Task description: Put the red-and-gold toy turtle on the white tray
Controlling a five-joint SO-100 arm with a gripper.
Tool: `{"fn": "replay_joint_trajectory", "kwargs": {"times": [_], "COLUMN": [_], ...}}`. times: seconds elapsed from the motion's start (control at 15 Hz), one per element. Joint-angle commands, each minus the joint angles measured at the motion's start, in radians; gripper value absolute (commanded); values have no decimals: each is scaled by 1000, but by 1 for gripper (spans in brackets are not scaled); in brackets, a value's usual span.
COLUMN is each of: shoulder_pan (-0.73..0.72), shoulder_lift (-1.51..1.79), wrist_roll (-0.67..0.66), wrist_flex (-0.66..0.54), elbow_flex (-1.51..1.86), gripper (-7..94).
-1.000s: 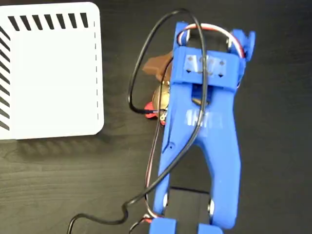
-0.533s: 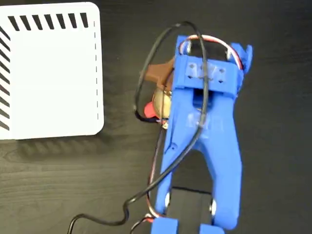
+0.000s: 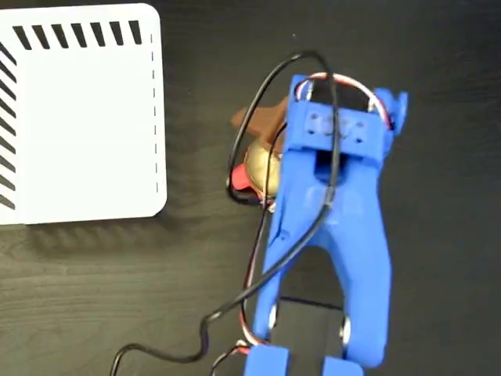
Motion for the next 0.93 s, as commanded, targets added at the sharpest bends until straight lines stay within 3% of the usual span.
{"fn": "replay_joint_trajectory", "kwargs": {"times": [0.0, 0.4, 0.73, 0.87], "shoulder_pan": [3, 0, -15, -15], "shoulder_lift": [17, -6, 8, 15], "wrist_roll": [-12, 6, 35, 48], "wrist_flex": [-5, -37, -41, -43], "elbow_flex": [9, 12, 12, 14], "gripper": [73, 71, 48, 33]}}
